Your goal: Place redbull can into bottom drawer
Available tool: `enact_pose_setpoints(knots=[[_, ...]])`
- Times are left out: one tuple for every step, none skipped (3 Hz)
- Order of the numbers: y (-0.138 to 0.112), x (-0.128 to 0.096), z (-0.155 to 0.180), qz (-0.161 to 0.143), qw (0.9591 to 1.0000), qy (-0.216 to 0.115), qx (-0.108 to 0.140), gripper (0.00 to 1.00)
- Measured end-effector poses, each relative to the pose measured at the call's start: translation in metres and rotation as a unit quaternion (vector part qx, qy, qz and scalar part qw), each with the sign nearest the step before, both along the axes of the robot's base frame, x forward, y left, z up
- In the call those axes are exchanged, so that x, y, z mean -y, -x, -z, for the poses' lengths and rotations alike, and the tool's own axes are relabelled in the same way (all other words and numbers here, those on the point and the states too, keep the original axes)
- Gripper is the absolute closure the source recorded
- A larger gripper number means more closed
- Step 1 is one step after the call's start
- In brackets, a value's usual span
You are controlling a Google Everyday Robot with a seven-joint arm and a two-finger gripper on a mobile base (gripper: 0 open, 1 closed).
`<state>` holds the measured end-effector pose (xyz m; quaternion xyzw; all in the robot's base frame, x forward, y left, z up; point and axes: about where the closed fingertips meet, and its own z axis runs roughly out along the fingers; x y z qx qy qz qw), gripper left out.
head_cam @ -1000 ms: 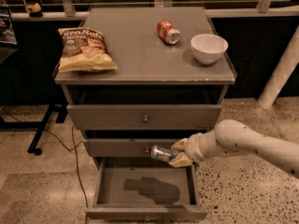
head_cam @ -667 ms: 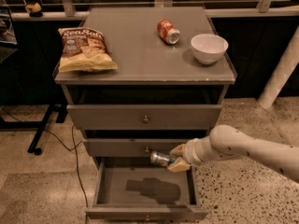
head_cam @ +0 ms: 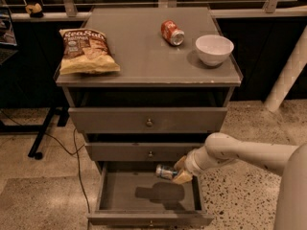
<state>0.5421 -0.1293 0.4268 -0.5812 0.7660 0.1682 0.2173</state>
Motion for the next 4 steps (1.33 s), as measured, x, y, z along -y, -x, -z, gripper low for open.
enact_pose_setpoints(knots=[[0.000,0.000,0.000,0.000,1.0000,0.000,0.000,1.00],[-0.004,0.000,0.024,0.010,0.9998,-0.013,-0.006,1.00],[-0.013,-0.002,0.061,0.027,0.9986,-0.045,-0.005,1.00],[-0.017,-0.006,0.098,0.034,0.9964,-0.076,-0.010,1.00]])
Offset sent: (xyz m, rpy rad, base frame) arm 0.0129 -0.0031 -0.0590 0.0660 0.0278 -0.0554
